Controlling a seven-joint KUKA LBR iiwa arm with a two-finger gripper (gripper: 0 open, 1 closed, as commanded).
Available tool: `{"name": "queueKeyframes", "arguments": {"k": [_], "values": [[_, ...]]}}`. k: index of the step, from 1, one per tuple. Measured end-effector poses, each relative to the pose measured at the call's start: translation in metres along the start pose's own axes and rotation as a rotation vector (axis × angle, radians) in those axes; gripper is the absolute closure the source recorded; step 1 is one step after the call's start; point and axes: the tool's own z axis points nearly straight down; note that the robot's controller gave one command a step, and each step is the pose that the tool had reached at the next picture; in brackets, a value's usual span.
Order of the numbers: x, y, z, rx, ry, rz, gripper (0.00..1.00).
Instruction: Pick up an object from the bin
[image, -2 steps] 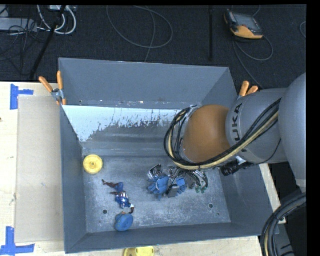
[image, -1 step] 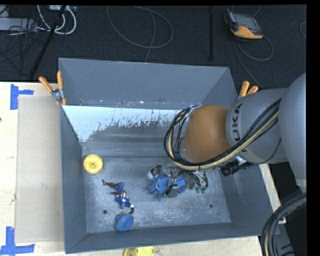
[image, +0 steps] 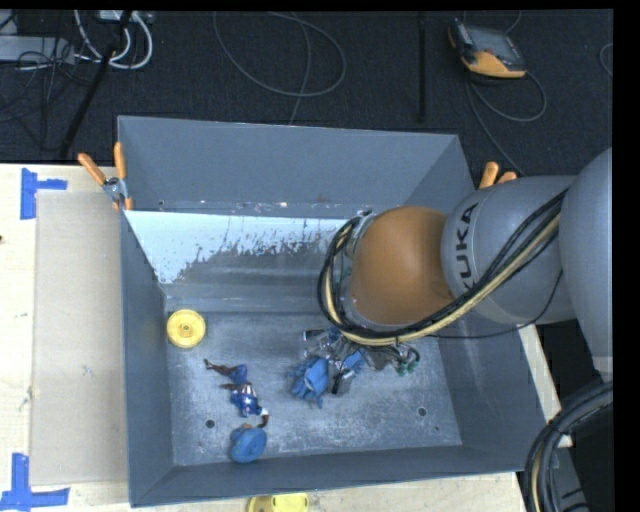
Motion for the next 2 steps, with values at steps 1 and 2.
{"name": "queueKeyframes", "arguments": {"k": [1, 2], "values": [[0.0, 0.0, 0.0, 0.0, 0.0, 0.001, 1.0], [0.04, 0.015, -0.159, 0.001, 0.0, -0.001, 1.0]]}}
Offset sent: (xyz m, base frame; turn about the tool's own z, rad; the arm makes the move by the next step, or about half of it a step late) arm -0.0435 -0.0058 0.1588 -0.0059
